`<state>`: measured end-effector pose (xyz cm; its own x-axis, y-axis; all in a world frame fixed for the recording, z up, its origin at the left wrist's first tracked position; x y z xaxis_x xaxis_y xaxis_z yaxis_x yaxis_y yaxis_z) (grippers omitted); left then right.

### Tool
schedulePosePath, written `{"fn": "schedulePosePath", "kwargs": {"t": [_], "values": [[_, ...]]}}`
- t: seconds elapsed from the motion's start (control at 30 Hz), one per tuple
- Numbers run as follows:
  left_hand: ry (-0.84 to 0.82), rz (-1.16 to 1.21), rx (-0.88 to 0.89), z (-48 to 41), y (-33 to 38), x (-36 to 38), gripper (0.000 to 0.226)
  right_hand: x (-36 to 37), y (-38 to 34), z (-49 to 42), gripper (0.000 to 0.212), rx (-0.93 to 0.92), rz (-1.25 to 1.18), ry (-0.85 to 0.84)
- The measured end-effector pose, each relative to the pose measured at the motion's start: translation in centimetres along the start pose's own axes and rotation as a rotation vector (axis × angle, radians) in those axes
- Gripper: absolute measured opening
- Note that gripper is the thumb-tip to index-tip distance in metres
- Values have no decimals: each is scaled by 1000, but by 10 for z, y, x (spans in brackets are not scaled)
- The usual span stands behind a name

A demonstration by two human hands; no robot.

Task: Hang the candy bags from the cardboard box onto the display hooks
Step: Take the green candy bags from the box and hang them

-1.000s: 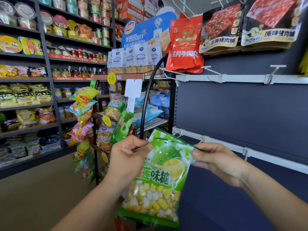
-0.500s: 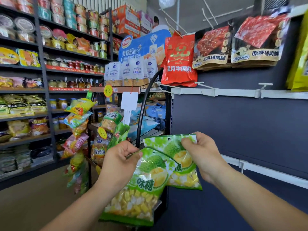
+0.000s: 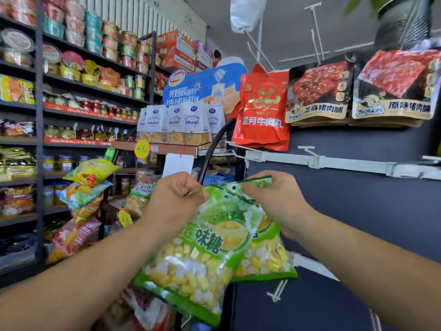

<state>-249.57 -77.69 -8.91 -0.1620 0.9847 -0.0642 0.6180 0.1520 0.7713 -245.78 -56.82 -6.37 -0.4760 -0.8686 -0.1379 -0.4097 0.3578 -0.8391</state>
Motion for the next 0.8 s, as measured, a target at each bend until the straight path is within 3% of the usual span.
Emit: {"fn": "schedulePosePath", "kwargs": {"t": [0.13, 0.27, 0.4, 0.8], "values": [[-35, 25, -6, -39, -7, -1, 23, 16, -7, -38, 11, 4, -82, 53], [26, 8, 39, -48, -21, -1, 20, 26, -6, -71, 5, 16, -118, 106], [75, 24, 49, -51, -23, 5, 19, 31, 1, -96, 10, -40, -73, 195], [122, 44, 76, -36, -29, 15, 17, 34, 7, -133, 13, -87, 76, 221]]}}
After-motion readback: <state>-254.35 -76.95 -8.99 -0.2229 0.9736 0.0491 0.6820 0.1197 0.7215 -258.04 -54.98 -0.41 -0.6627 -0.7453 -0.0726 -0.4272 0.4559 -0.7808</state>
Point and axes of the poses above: each hand's wrist, its own z-axis away from the middle knuckle, its own x-axis out of the palm, y = z × x, the point moved 2 cm from there along -z, towards the middle knuckle, and after that the axes turned 7 degrees about y, right-handed, at the moved point
